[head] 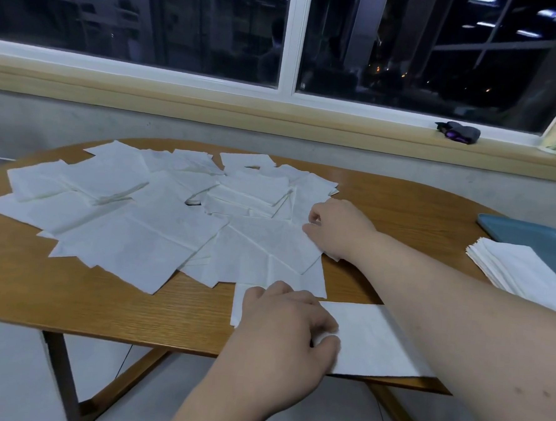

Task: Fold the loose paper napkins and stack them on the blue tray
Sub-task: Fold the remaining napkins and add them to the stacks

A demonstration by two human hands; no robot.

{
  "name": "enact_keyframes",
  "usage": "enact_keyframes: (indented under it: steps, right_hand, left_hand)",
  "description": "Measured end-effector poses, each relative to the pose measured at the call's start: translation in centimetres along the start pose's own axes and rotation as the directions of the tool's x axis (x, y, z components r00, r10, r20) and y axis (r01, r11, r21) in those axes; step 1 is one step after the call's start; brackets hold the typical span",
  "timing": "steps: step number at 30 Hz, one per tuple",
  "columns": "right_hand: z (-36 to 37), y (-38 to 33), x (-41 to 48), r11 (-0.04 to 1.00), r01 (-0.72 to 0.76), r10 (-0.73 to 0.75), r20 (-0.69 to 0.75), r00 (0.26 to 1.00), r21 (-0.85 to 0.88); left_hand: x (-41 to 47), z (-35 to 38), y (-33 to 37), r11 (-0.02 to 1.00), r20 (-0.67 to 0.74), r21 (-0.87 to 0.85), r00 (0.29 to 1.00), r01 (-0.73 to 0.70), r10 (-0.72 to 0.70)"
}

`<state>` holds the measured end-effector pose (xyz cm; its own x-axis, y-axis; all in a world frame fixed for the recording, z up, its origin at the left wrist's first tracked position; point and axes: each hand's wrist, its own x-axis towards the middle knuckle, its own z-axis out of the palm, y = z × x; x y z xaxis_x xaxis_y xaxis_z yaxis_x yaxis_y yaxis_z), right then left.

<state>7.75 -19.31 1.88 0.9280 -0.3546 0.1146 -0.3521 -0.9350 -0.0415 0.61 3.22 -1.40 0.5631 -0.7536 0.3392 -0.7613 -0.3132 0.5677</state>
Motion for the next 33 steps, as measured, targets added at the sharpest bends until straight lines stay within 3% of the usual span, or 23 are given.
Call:
enact_keyframes:
  steps: [6,12,17,22,26,30,33]
  right_hand:
    - [0.6,-0.6,0.5,0.983,0.124,-0.129,-0.033,0.991,-0.136]
    - [0.8,-0.5,1.1,0.991,0.077,-0.083,-0.055,0.995,-0.110]
    - [-0.4,0.3,0.3,0.976,-0.048,0.082,-0.155,0.985,0.213]
    - [-4.0,0.2,-3.6,0.944,0.020,0.071,-0.264,0.962,0.330]
    - [-6.7,0.2,-10.1,0.913,0.112,0.005,-0.285,0.959,0.392]
    - [-8.1,0.0,-17.3,0.793,0.227,-0.041,-0.323,0.946,0.565]
    - [-7.9,0.1,-20.8,0.657,0.228,0.032,-0.330,0.944,0.719]
  left_hand:
    - [0.2,-0.1,0.1,1.000,0.013,0.008,1.000,0.010,-0.010]
    - [0.1,-0.3,0.1,1.000,0.027,-0.001,0.999,0.019,-0.019]
    - [0.2,-0.2,0.0,1.000,0.028,0.000,0.999,0.021,-0.021]
    - [0.2,-0.2,0.0,1.000,0.039,-0.010,0.999,0.016,-0.015]
    - [0.2,-0.7,0.0,0.994,-0.067,-0.101,0.996,0.045,-0.052]
    - [-0.1,-1.5,0.6,0.942,-0.145,-0.327,0.981,0.074,-0.127]
    - [-0.2,-1.8,1.6,0.879,-0.080,-0.463,0.982,0.117,-0.173]
